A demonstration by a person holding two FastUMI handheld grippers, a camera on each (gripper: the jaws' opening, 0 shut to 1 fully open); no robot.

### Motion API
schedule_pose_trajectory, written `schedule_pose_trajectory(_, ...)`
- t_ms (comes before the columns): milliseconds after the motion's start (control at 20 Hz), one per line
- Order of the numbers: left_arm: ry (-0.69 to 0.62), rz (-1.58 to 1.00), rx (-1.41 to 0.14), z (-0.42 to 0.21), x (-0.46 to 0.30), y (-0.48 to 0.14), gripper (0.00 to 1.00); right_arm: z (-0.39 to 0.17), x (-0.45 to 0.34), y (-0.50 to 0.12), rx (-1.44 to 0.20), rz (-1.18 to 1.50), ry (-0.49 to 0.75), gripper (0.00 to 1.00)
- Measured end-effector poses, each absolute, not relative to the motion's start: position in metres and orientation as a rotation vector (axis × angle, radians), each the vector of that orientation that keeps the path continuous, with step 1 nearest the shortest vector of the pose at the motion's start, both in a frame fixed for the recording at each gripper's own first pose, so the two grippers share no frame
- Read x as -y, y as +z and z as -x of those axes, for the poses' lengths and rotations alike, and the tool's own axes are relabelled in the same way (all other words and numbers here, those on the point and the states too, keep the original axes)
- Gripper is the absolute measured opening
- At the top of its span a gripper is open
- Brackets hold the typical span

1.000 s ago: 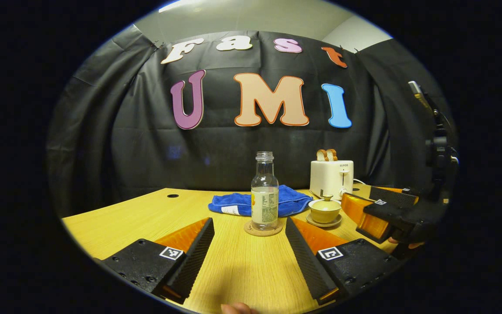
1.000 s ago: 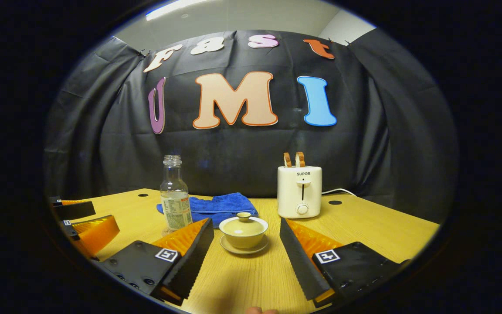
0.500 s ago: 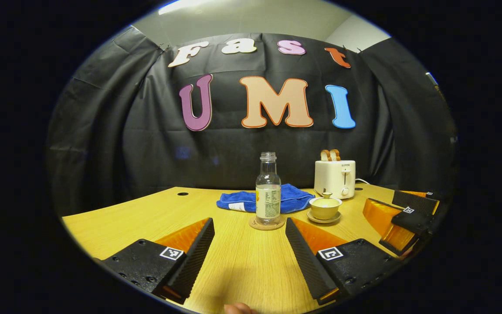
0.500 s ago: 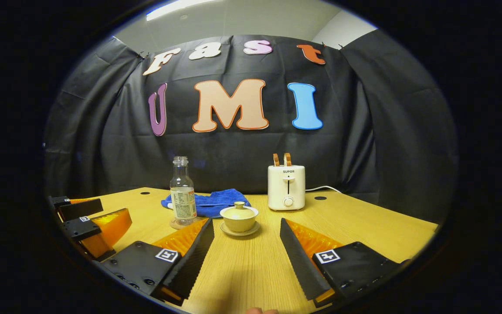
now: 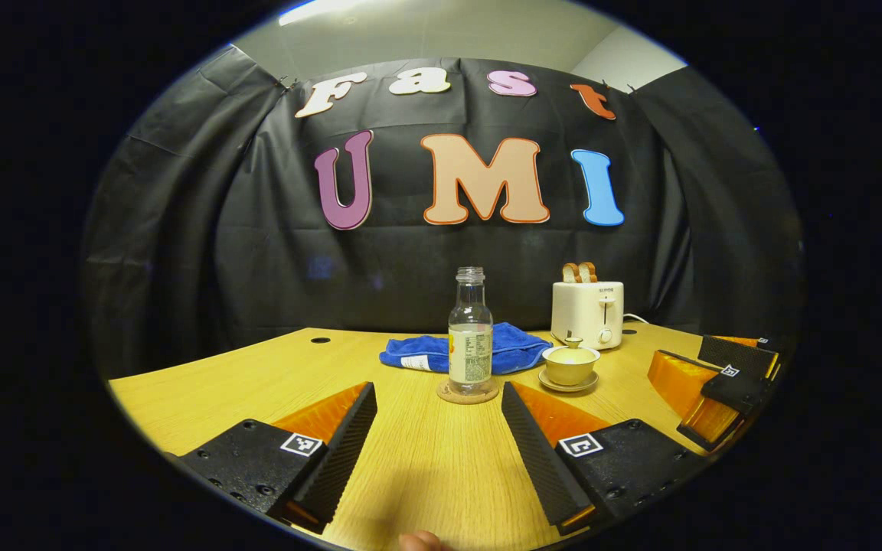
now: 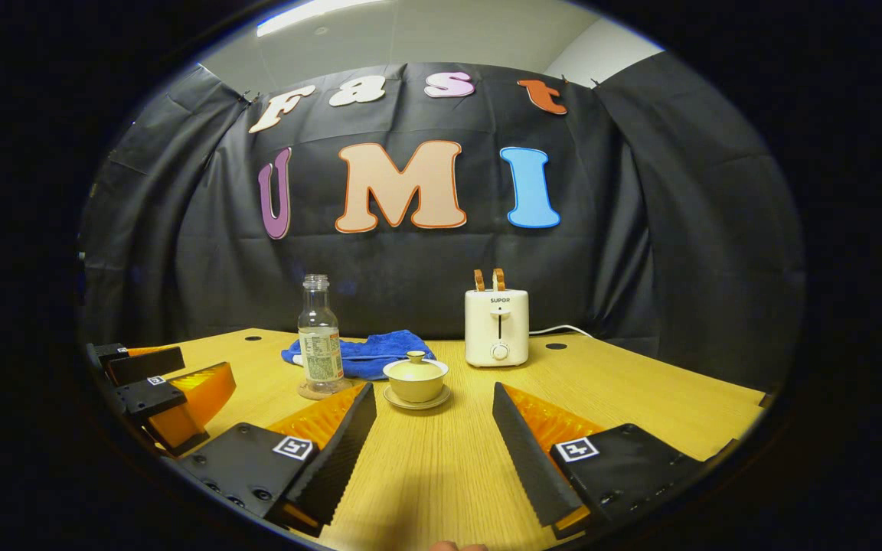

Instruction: Open the teacup lid with one hand, grasp the water bottle and pour water into the teacup with the other hand; after pouring, place the water bottle on the coaster and then close the teacup lid.

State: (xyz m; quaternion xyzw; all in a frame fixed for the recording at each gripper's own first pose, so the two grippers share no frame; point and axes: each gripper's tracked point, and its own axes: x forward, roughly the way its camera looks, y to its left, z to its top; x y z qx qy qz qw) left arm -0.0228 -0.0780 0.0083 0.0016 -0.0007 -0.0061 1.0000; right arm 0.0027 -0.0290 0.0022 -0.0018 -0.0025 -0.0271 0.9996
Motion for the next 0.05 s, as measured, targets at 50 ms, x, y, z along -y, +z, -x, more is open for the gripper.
schedule_pose_trajectory(50, -0.019, -0.003, -0.001, 0.0226, 0.0791, 0.0079, 0.96, -0.0027, 0.0287, 0.0021, 0.004, 0.004, -0.054, 0.98)
